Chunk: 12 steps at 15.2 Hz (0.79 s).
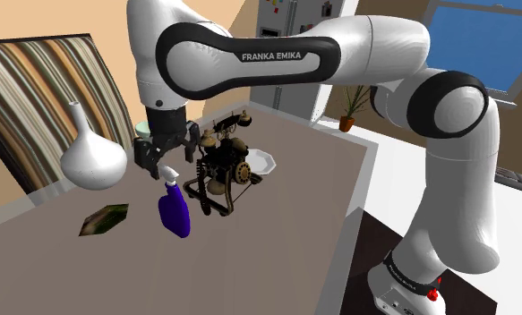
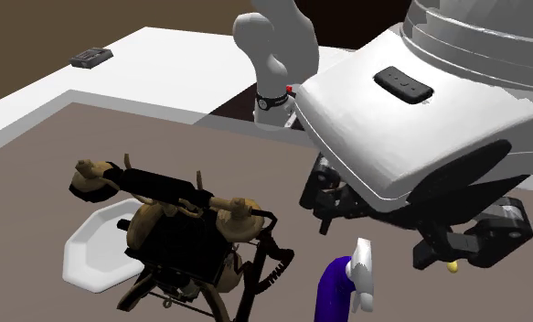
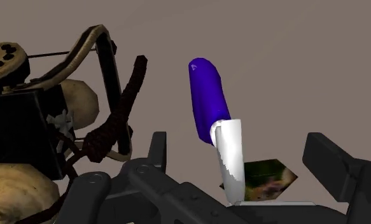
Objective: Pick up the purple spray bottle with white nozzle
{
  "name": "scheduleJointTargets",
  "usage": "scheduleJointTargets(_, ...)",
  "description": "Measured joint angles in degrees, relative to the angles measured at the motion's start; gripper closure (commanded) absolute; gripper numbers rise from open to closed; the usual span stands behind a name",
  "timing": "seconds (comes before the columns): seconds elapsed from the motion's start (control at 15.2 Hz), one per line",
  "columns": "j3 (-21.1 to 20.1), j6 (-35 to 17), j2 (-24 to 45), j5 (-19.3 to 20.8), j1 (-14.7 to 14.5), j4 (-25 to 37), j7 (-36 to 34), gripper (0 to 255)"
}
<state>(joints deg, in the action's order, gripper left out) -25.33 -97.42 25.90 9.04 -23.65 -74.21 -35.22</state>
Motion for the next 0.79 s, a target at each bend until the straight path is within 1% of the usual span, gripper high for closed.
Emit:
scheduleJointTargets(0.4,0.16,-3.96,0.68,0.29,0.18,-3.34,-0.16,0)
scheduleJointTargets(0.46,0.16,-4.31,0.56,0.25,0.26,-3.82,-0.15,255)
scheduleJointTargets(0.79,0.15,-4.71,0.34,0.2,0.39,-4.36,-0.11,255)
